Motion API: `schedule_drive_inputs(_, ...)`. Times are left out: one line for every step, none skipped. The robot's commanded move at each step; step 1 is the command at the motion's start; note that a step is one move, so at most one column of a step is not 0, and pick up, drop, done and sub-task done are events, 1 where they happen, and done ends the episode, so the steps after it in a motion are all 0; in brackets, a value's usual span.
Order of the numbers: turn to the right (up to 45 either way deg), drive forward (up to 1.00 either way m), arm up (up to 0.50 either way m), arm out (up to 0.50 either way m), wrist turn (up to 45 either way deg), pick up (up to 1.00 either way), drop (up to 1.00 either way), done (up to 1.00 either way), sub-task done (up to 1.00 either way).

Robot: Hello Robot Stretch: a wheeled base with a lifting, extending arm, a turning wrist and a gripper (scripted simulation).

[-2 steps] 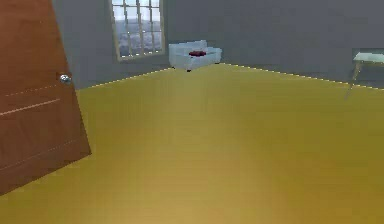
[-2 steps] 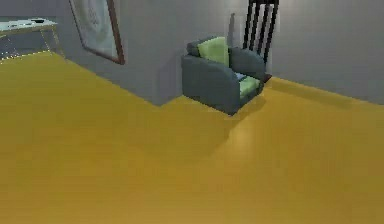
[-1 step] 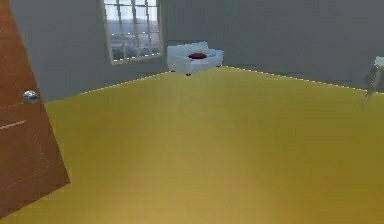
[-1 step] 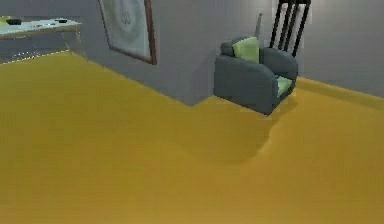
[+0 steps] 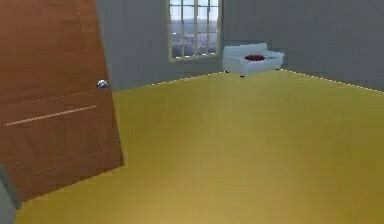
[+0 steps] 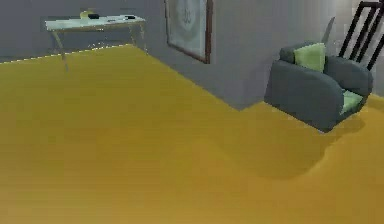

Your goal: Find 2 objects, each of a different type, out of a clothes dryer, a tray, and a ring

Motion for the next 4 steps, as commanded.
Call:
schedule_drive_inputs(0.0, 1.00, 0.00, 0.00, 0.0, 0.00, 0.00, 0.00, 0.00)
schedule_drive_inputs(0.0, 0.80, 0.00, 0.00, 0.0, 0.00, 0.00, 0.00, 0.00)
schedule_drive_inputs(-45.0, 0.00, 0.00, 0.00, 0.0, 0.00, 0.00, 0.00, 0.00)
schedule_drive_inputs(-3.0, 0.00, 0.00, 0.00, 0.0, 0.00, 0.00, 0.00, 0.00)
